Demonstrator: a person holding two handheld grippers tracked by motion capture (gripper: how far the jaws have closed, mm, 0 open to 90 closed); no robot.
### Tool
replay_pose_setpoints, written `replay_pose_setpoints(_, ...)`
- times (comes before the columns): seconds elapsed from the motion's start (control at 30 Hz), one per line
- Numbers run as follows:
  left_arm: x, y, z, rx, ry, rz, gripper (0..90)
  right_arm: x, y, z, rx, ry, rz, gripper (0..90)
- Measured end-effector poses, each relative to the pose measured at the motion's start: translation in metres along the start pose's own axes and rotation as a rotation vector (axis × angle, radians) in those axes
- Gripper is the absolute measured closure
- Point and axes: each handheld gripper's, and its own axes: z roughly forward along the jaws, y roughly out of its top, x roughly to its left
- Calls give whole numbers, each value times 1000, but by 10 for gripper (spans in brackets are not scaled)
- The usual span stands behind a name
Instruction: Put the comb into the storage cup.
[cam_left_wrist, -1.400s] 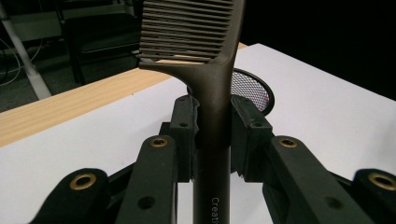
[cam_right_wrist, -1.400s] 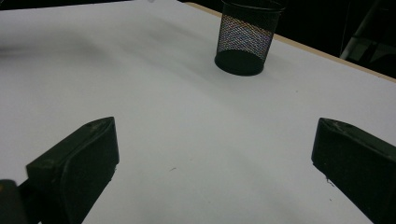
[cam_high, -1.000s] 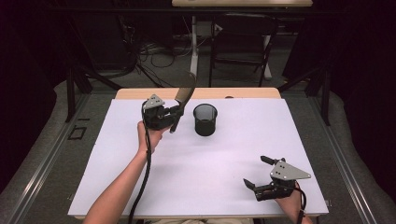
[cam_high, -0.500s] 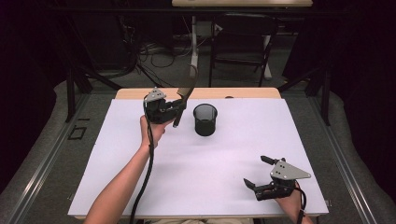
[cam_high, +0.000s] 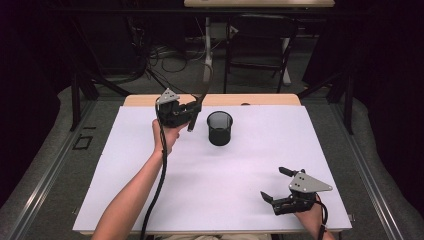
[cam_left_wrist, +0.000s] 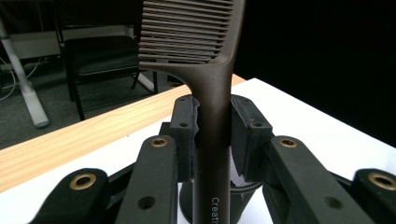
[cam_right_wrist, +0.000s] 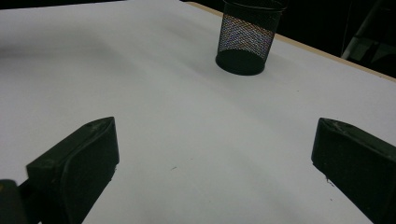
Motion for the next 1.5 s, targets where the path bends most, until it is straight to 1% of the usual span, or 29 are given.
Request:
replay_pose_setpoints(0.07,0,1,1,-3,6,0,726,0,0,0,-2,1,2,3)
replay_pose_setpoints(0.23,-2,4,3,-18,4,-1,726,-1,0,0,1,1,0,3)
replay_pose_setpoints(0.47,-5,9,8,-38,5,8,725,-1,0,0,0,-1,1,3)
replay_pose_setpoints(0.53,-5,9,9,-51,0,0,725,-1,0,0,1,-2,1,3)
replay_pose_setpoints(0.63,-6,9,12,-60,-5,1,725,-1,0,0,4,-2,-2,3)
replay_pose_setpoints(0.7,-7,9,14,-65,0,-2,725,-1,0,0,2,-2,-1,3)
replay_pose_setpoints(0.77,-8,10,15,-67,-3,-5,726,-1,-1,0,2,-1,-1,3)
replay_pose_setpoints(0.9,-9,11,18,-71,-6,2,725,-1,-1,0,2,0,0,3)
replay_pose_setpoints(1.13,-8,14,23,-79,-1,4,725,-1,-1,0,2,-1,0,3)
replay_pose_setpoints(1.27,-8,16,24,-97,0,-4,726,-1,0,0,3,-1,-2,4)
replay_pose_setpoints(1.4,-9,16,25,-114,0,-3,726,-1,0,0,2,0,-1,4)
replay_pose_setpoints(1.5,-10,16,27,-130,-9,-1,725,-1,0,0,0,1,0,3)
